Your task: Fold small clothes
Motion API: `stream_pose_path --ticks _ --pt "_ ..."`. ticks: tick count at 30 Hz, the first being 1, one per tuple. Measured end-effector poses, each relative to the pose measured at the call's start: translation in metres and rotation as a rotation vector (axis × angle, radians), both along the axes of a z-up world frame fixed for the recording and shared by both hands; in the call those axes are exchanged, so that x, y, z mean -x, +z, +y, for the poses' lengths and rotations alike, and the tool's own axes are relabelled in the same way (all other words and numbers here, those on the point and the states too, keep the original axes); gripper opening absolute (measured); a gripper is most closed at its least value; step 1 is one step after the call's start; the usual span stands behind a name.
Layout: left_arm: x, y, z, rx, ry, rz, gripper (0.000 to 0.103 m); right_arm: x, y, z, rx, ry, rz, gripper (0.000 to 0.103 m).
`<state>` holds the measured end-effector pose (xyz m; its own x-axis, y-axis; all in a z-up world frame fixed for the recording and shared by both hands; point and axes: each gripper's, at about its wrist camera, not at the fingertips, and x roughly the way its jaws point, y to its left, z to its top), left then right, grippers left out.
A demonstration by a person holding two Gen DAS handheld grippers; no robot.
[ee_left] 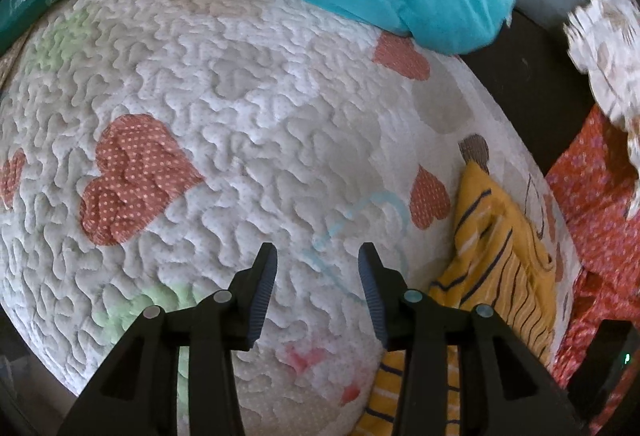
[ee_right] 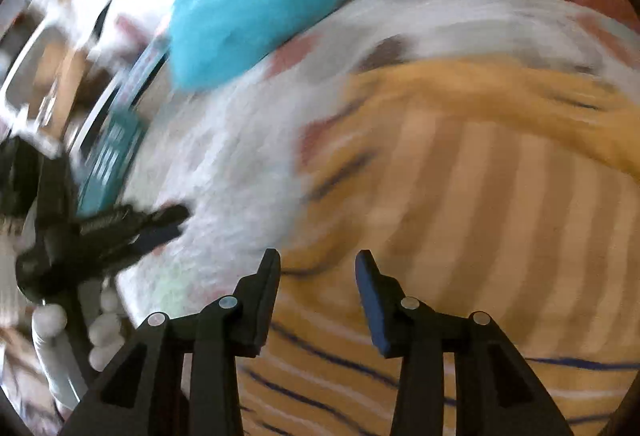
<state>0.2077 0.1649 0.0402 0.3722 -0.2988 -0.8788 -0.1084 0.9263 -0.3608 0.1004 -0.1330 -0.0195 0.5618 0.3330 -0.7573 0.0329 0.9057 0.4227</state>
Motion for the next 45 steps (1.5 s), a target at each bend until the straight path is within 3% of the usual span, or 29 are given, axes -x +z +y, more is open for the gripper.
stream_pose_path --ticks 7,13,20,25,29,31,32,33,35,38,41,45 --pt "0.023 0.0 -0.058 -0.026 -0.157 -0.038 0.045 0.091 -0.011 -0.167 0.076 -0.426 0.04 0.043" --pt "0.056 -0.005 -0.113 -0.031 -0.263 -0.05 0.046 0.244 -0.016 -0.287 -0.024 -0.77 0.017 0.047" --pt "0.11 -0.004 -0.166 -0.091 -0.368 -0.116 0.046 0.426 -0.031 -0.359 -0.133 -1.167 -0.001 0.055" --pt "0.133 -0.012 -0.167 -0.083 -0.368 -0.096 0.046 0.467 -0.043 -0.399 -0.251 -1.307 -0.085 0.056" --pt "0.132 -0.01 -0.15 -0.068 -0.319 -0.103 0.046 0.449 -0.04 -0.426 -0.201 -1.352 -0.109 0.057" --pt "0.132 -0.006 -0.139 -0.061 -0.295 -0.117 0.046 0.442 -0.034 -0.433 -0.085 -1.357 -0.106 0.053" --pt "0.131 -0.004 -0.133 -0.062 -0.282 -0.124 0.046 0.433 -0.033 -0.433 -0.027 -1.345 -0.077 0.035" --pt "0.129 -0.003 -0.127 -0.061 -0.271 -0.13 0.046 0.425 -0.03 -0.434 0.042 -1.316 -0.026 0.006" --pt "0.124 0.001 -0.116 -0.047 -0.245 -0.14 0.046 0.423 -0.024 -0.434 0.077 -1.263 0.003 0.005" --pt "0.112 0.007 -0.099 -0.015 -0.201 -0.144 0.047 0.401 0.018 -0.405 0.176 -1.149 -0.069 0.005" --pt "0.098 0.012 -0.085 0.018 -0.162 -0.139 0.047 0.353 0.072 -0.349 0.309 -0.939 -0.156 0.005" --pt "0.087 0.023 -0.065 0.035 -0.121 -0.159 0.047 0.268 0.12 -0.254 0.316 -0.626 -0.267 0.005"
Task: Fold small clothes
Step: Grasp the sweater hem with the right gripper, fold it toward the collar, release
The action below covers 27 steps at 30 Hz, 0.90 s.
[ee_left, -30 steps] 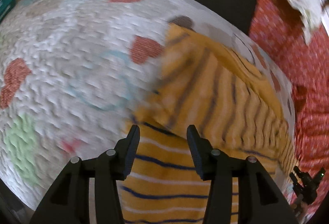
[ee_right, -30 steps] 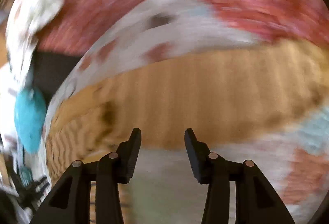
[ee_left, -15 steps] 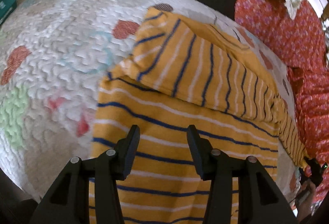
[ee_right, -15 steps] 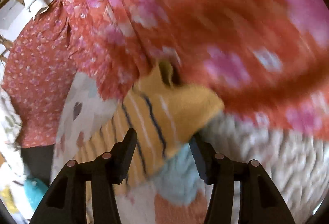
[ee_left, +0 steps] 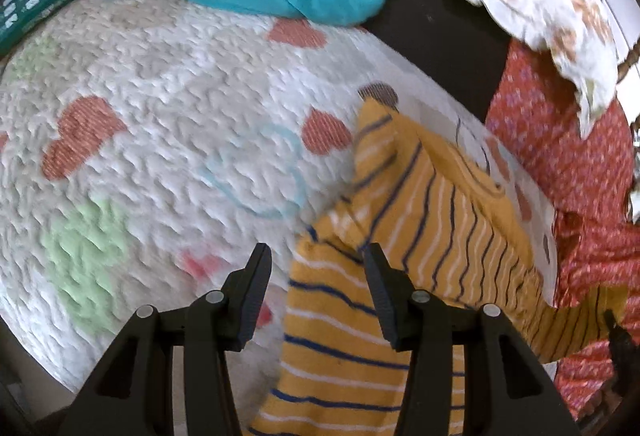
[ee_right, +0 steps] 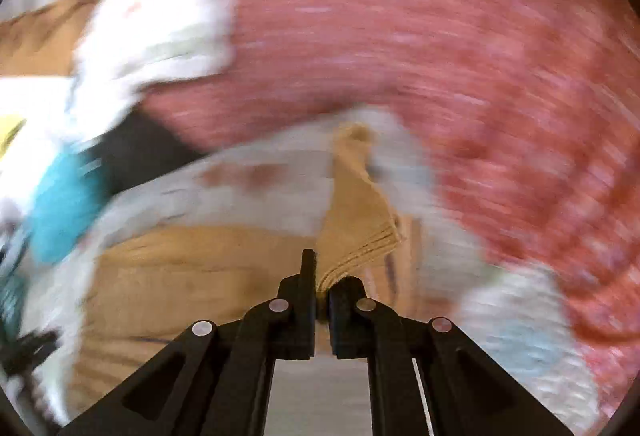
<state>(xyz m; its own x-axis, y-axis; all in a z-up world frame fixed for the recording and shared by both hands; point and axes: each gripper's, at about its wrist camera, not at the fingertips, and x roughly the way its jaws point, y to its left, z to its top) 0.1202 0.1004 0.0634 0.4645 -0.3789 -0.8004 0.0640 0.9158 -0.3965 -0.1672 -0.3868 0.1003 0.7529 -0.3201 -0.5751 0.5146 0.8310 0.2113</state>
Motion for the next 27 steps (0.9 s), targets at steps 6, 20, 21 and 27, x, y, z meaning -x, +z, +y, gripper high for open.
stream_pose_path --ticks 6,20,21,27 --pt "-0.012 0.006 0.041 0.059 0.084 0.006 0.051 -0.132 -0.006 0.136 -0.065 0.342 0.022 0.005" --pt "-0.04 -0.013 0.076 0.154 0.159 0.118 0.051 -0.271 -0.123 0.282 -0.051 0.576 0.286 0.006" --pt "-0.041 -0.013 0.074 0.155 0.156 0.119 0.051 -0.273 -0.127 0.282 -0.052 0.588 0.291 0.009" --pt "-0.043 -0.015 0.063 0.139 0.151 0.123 0.051 -0.274 -0.128 0.288 -0.143 0.673 0.282 0.037"
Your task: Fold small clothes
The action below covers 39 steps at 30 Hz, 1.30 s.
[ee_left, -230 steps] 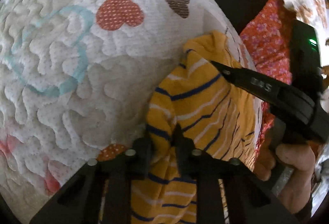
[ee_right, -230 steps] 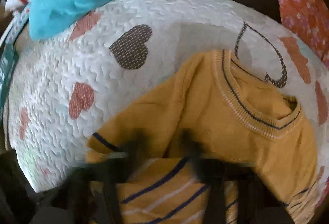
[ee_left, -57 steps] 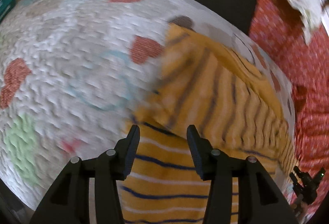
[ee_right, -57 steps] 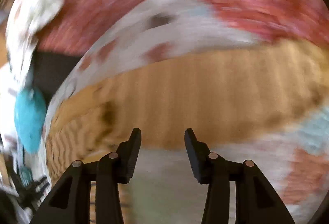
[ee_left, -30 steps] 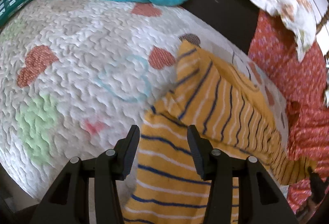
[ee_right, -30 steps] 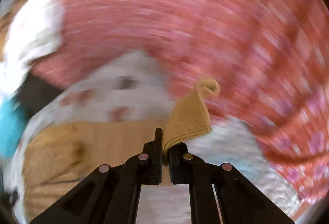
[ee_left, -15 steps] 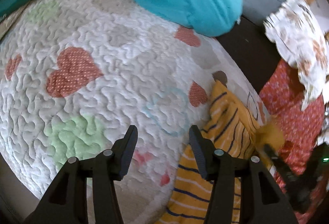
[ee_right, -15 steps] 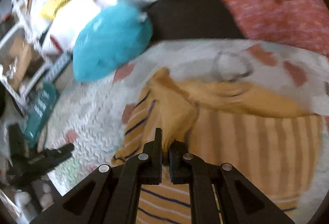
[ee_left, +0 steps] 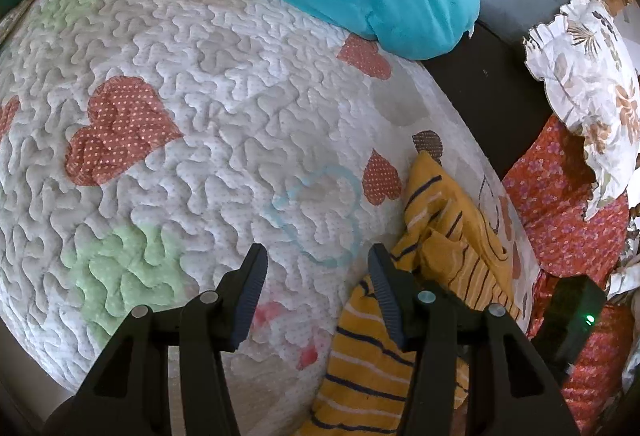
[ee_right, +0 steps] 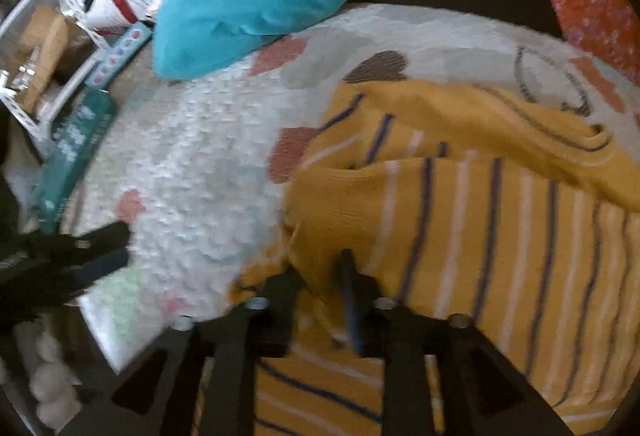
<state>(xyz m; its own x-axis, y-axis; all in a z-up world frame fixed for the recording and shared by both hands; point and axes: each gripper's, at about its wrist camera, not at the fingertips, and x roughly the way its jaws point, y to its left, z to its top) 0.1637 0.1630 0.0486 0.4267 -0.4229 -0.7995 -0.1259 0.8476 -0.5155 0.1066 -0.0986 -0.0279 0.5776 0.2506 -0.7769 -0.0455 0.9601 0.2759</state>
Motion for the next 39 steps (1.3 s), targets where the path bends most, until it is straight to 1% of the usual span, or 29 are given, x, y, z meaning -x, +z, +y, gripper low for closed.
stream_pose_path --ticks 1,2,3,4,5,7,9,11,12,13,14,17,18,21,23,24,25,26,27,30,32,33,35,36,37,38,39 --pt "0.0 -0.001 0.001 0.0 0.003 0.002 0.051 0.001 0.0 0.005 -0.053 0.03 0.002 0.04" --pt "-0.001 -0.002 0.001 -0.002 0.007 0.005 0.051 0.002 -0.001 0.008 -0.084 0.051 0.008 0.042" --pt "-0.001 -0.003 0.001 -0.005 0.008 0.006 0.051 0.003 -0.002 0.013 -0.119 0.08 0.021 0.042" --pt "-0.001 -0.003 0.0 -0.006 0.006 0.006 0.051 0.005 -0.001 0.015 -0.135 0.096 0.028 0.042" --pt "-0.002 -0.003 -0.002 -0.009 0.001 0.003 0.051 0.009 0.002 0.014 -0.138 0.095 0.015 0.042" --pt "-0.004 -0.004 -0.012 -0.015 -0.021 -0.007 0.051 0.018 0.008 0.0 -0.14 0.056 -0.015 0.042" --pt "-0.008 -0.004 -0.026 -0.006 -0.057 -0.017 0.051 0.028 0.012 -0.026 -0.134 -0.015 -0.033 0.042" --pt "-0.012 -0.004 -0.052 0.017 -0.12 -0.039 0.051 0.041 0.014 -0.061 -0.117 -0.102 -0.046 0.042" --pt "-0.014 -0.004 -0.064 0.012 -0.153 -0.047 0.052 0.047 0.013 -0.081 -0.113 -0.145 -0.042 0.042" --pt "-0.014 -0.007 -0.083 -0.014 -0.2 -0.048 0.052 0.054 0.01 -0.102 -0.114 -0.194 -0.032 0.042" --pt "-0.014 -0.01 -0.094 -0.037 -0.223 -0.041 0.052 0.062 0.005 -0.123 -0.114 -0.249 -0.02 0.042" --pt "-0.012 -0.028 -0.119 -0.1 -0.27 0.027 0.052 0.086 -0.008 -0.176 -0.097 -0.4 0.027 0.043" --pt "-0.011 -0.031 -0.118 -0.11 -0.268 0.043 0.052 0.099 -0.011 -0.193 -0.106 -0.448 0.031 0.043" --pt "-0.008 -0.031 -0.106 -0.095 -0.25 0.047 0.052 0.149 -0.017 -0.236 -0.181 -0.575 0.009 0.043" --pt "-0.001 -0.031 -0.092 -0.104 -0.226 0.052 0.053 0.185 -0.02 -0.254 -0.234 -0.63 0.005 0.044" --pt "0.003 -0.033 -0.086 -0.11 -0.218 0.057 0.053 0.202 -0.023 -0.259 -0.263 -0.638 0.007 0.051" --pt "0.009 -0.035 -0.079 -0.11 -0.214 0.067 0.054 0.22 -0.027 -0.258 -0.282 -0.645 0.019 0.055" --pt "0.016 -0.039 -0.073 -0.1 -0.217 0.08 0.054 0.235 -0.031 -0.256 -0.303 -0.641 0.022 0.057" --pt "0.023 -0.042 -0.066 -0.081 -0.221 0.09 0.054 0.251 -0.036 -0.254 -0.342 -0.63 0.026 0.057" --pt "0.047 -0.044 -0.051 -0.011 -0.237 0.084 0.054 0.289 -0.061 -0.232 -0.485 -0.558 0.069 0.057" --pt "0.068 -0.045 -0.044 -0.001 -0.254 0.07 0.054 0.315 -0.069 -0.214 -0.515 -0.532 0.042 0.058" --pt "0.076 -0.046 -0.043 -0.004 -0.264 0.06 0.054 0.323 -0.071 -0.209 -0.536 -0.52 0.039 0.058" --pt "0.101 -0.045 -0.041 -0.035 -0.287 0.036 0.055 0.337 -0.084 -0.196 -0.652 -0.482 0.054 0.058" --pt "0.111 -0.045 -0.041 -0.056 -0.297 0.034 0.056 0.343 -0.094 -0.19 -0.718 -0.463 0.082 0.058" --pt "0.122 -0.045 -0.041 -0.079 -0.307 0.035 0.059 0.349 -0.103 -0.182 -0.764 -0.45 0.094 0.058" --pt "0.133 -0.046 -0.042 -0.098 -0.314 0.038 0.062 0.354 -0.108 -0.175 -0.788 -0.44 0.089 0.058" --pt "0.142 -0.049 -0.042 -0.096 -0.322 0.059 0.069 0.359 -0.111 -0.168 -0.798 -0.43 0.082 0.058"
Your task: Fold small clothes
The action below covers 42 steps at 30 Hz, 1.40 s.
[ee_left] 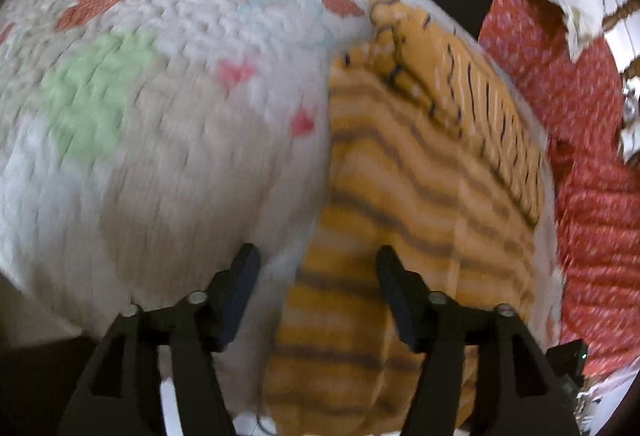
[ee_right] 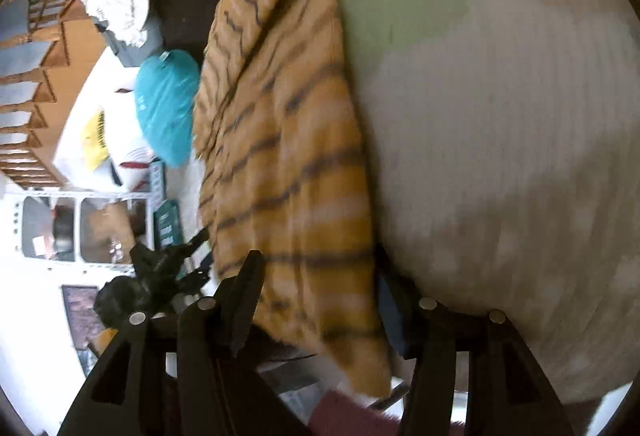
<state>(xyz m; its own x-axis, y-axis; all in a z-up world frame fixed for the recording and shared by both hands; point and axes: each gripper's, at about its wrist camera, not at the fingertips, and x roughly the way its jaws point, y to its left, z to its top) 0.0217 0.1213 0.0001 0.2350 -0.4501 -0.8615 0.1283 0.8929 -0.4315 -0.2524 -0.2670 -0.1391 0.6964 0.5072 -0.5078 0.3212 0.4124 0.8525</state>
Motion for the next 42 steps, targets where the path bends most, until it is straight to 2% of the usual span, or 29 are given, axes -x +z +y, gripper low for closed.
stream_pose_path --ticks 1,3,7,13,17,18,19,20,21,23,25,32,35,37,39,42 --pt "0.004 -0.002 -0.001 0.007 -0.003 0.02 0.074 0.003 -0.002 0.006 -0.006 0.008 -0.004 0.058" --pt "0.017 -0.01 -0.003 0.019 -0.013 0.083 0.076 0.006 -0.002 0.011 -0.005 0.015 0.001 0.058" --pt "0.044 -0.021 -0.008 0.001 -0.042 0.152 0.078 -0.001 0.002 0.024 0.006 0.068 0.011 0.058" --pt "0.065 -0.038 -0.003 0.073 -0.045 0.272 0.078 -0.006 -0.005 0.052 0.017 0.148 0.007 0.06" --pt "0.076 -0.049 -0.013 0.122 -0.076 0.376 0.078 -0.014 -0.005 0.073 0.087 0.191 0.022 0.058" --pt "0.077 -0.049 -0.017 0.115 -0.088 0.381 0.064 -0.014 -0.003 0.076 0.127 0.201 0.025 0.046" --pt "0.08 -0.047 -0.021 0.08 -0.1 0.367 0.037 -0.016 0.0 0.081 0.173 0.215 0.036 0.031" --pt "0.081 -0.045 -0.023 0.041 -0.101 0.345 0.027 -0.017 0.001 0.084 0.198 0.23 0.046 0.011" --pt "0.081 -0.041 -0.02 0.047 -0.092 0.337 0.019 -0.017 0.002 0.085 0.203 0.236 0.048 0.011" --pt "0.085 -0.031 -0.013 0.089 -0.047 0.318 0.017 -0.016 0.009 0.085 0.223 0.236 0.043 0.01" --pt "0.091 -0.018 -0.008 0.095 -0.031 0.293 0.016 -0.013 0.018 0.082 0.215 0.229 0.03 0.01" --pt "0.12 0.036 0.002 0.113 -0.073 0.234 0.016 0.021 0.043 0.071 0.169 0.266 0.016 0.009" --pt "0.138 0.041 0.008 0.111 -0.096 0.242 0.016 0.043 0.044 0.07 0.159 0.295 0.031 0.009" --pt "0.152 0.035 0.013 0.105 -0.093 0.267 0.016 0.054 0.04 0.072 0.155 0.315 0.048 0.009" --pt "0.156 0.026 0.02 0.126 -0.062 0.31 0.016 0.061 0.034 0.073 0.134 0.314 0.064 0.009" --pt "0.151 0.026 0.022 0.156 -0.034 0.322 0.016 0.059 0.03 0.069 0.105 0.298 0.057 0.009"
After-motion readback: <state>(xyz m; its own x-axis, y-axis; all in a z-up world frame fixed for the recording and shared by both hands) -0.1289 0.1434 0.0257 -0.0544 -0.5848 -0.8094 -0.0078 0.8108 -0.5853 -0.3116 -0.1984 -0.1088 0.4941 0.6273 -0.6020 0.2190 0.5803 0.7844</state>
